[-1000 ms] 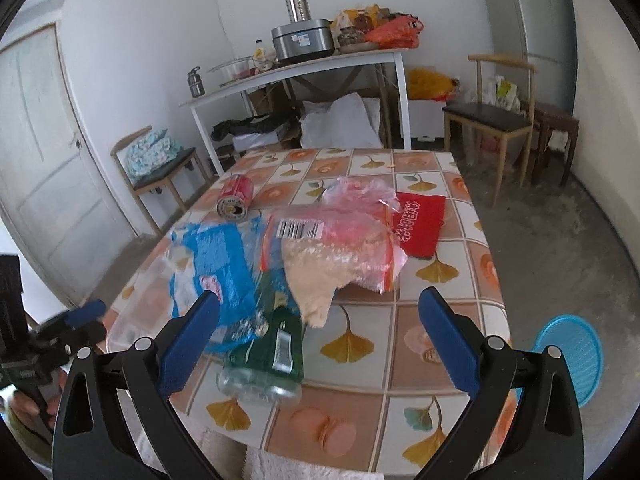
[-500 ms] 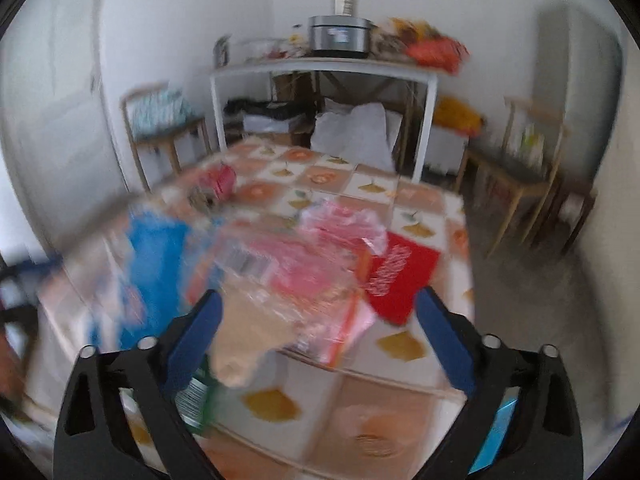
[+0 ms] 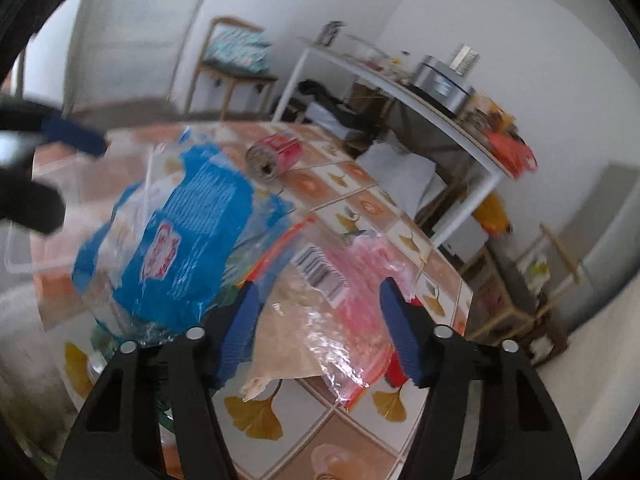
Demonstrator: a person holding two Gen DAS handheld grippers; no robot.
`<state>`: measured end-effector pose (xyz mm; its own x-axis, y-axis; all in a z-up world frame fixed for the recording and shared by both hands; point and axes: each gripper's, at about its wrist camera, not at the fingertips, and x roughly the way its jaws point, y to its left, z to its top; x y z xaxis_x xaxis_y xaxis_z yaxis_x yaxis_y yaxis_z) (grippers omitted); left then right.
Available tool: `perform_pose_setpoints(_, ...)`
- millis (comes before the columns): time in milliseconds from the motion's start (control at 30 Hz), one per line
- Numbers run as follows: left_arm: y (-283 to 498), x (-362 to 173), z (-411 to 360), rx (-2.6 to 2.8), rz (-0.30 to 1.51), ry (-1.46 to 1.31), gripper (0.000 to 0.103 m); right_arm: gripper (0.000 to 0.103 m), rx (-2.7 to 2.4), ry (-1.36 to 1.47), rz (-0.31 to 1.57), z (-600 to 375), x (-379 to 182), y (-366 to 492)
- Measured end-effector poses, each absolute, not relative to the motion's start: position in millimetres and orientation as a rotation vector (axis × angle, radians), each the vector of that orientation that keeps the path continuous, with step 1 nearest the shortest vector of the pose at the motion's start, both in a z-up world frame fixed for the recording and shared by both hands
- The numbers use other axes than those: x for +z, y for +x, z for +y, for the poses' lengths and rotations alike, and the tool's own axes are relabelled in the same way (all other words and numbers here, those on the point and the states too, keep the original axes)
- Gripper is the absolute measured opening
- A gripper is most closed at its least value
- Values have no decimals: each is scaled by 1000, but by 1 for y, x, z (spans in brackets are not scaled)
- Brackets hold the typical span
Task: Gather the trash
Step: 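Reach the right gripper over the table and grasp the clear zip bag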
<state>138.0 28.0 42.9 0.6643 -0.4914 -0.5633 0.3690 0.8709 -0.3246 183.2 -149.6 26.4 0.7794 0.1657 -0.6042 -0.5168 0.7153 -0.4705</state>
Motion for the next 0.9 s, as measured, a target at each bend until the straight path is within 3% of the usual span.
perform_pose_setpoints(133, 139, 41, 32, -486, 694, -197, 94, 54, 416, -783, 566, -136, 18, 180)
perform_pose_setpoints(400, 138, 39, 36, -484, 690, -207, 94, 34, 391, -878, 574, -126, 2, 181)
perform_pose_setpoints(567, 137, 40, 36, -484, 688, -207, 94, 20, 360, -838, 565, -127, 5, 180)
perform_pose_setpoints(900, 137, 43, 38, -481, 692, -195, 94, 9, 267, -614, 483, -153, 41, 168)
